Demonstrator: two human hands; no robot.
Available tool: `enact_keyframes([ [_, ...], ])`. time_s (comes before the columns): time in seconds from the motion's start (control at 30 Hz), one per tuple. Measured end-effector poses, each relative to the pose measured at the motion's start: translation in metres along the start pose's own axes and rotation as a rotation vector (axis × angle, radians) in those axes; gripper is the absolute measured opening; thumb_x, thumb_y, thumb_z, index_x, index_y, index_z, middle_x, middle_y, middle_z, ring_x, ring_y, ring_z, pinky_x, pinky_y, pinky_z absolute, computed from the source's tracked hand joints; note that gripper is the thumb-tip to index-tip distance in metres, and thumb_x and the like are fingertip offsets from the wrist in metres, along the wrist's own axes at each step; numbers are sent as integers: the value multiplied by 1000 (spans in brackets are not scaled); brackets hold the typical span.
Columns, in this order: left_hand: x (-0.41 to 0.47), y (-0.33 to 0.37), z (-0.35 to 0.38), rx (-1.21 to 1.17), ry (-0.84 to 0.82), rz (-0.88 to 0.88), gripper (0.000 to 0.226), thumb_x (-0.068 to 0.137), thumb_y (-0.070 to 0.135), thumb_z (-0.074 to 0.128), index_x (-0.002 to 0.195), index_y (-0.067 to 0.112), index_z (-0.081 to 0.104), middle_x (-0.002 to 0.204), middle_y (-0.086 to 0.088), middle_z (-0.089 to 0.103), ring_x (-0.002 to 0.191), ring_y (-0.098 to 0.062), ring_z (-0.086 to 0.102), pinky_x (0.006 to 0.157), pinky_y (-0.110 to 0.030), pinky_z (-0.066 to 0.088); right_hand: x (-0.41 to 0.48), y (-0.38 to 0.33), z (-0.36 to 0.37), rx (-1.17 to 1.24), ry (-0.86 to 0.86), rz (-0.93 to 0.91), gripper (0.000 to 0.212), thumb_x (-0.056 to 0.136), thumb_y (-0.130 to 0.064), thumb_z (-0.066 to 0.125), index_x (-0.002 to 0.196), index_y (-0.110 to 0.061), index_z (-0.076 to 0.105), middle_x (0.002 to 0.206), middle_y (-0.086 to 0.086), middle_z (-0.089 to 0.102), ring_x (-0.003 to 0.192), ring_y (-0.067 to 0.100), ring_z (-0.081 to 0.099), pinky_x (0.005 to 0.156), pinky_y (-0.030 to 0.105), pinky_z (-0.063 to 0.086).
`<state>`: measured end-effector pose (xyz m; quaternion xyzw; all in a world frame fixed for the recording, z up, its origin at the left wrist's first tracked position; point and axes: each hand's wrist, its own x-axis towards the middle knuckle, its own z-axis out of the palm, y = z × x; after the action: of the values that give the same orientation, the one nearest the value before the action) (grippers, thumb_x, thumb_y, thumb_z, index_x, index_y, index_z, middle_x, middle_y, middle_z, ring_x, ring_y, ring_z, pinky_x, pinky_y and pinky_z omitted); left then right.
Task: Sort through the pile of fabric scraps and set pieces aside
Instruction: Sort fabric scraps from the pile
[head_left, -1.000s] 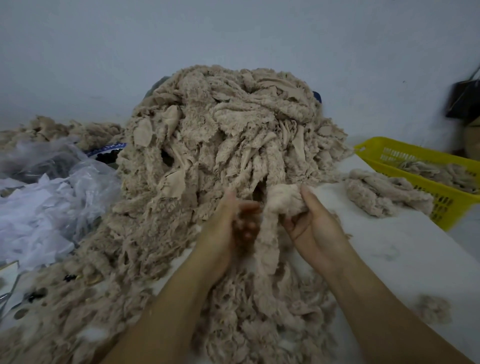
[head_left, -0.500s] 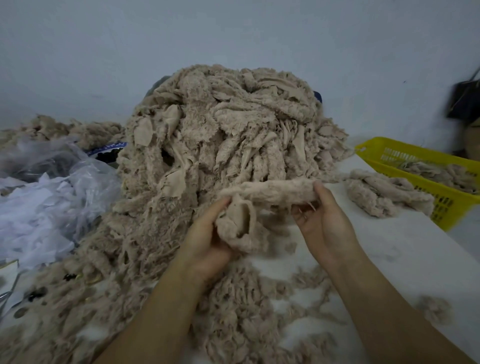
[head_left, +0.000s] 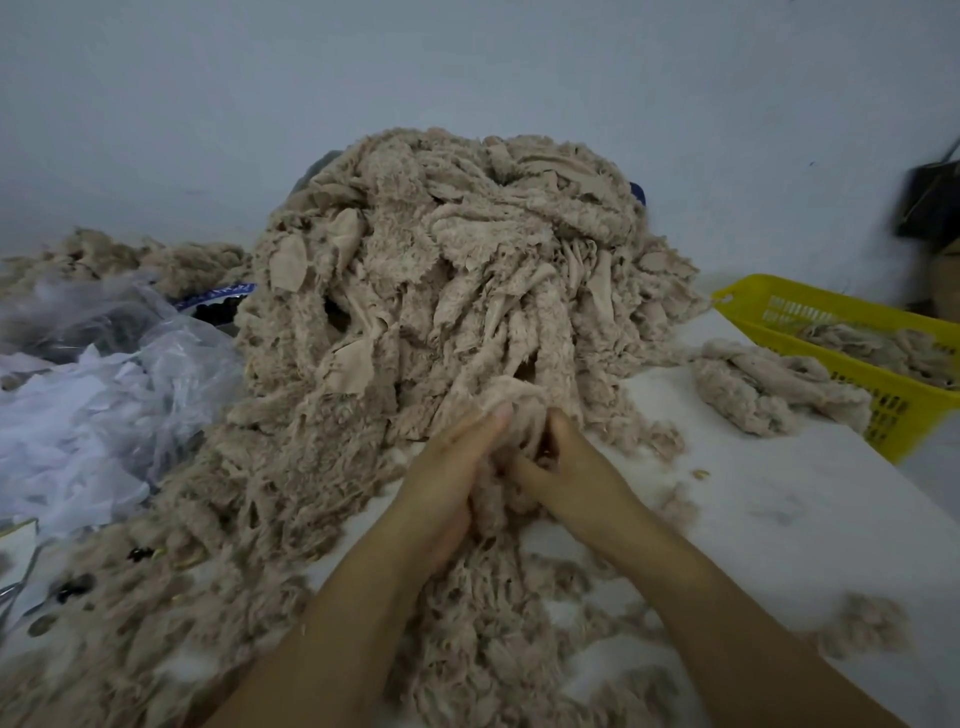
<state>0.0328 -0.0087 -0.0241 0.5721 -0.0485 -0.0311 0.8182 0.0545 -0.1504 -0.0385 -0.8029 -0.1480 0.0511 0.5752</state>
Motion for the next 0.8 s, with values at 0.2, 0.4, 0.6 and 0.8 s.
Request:
enact_keyframes([
  [0.2,1,-3,-2,474,142,221,25,95,47,51,95,41,76,108,10,72,104,-7,66,90,-27,52,12,1,-38,632,194,22,13,100,-17,53,105,-15,64,71,0,66,54,8,59,44,17,46],
  [0.4,12,-3,-28,661,457,159,32,101,42,52,133,37,54,140,9,48,111,-3,55,92,-31,47,13,7,-74,1310,608,123,45,95,-46,59,125,-14,48,121,4,51,101,20,64,75,32,58],
  [0.6,18,-10,-27,734,347,26,42,98,39,59,138,26,56,115,15,61,90,3,59,73,-17,48,12,6,-25,477,335,171,16,99,-30,57,106,-19,67,90,0,74,67,11,70,70,32,60],
  [0.8,11,-9,-15,334,203,5,20,96,35,63,80,30,73,74,4,69,67,-14,64,58,-31,52,1,7,1,-161,-55,-16,25,92,-52,61,102,-30,59,93,-15,64,81,-7,62,63,12,50],
])
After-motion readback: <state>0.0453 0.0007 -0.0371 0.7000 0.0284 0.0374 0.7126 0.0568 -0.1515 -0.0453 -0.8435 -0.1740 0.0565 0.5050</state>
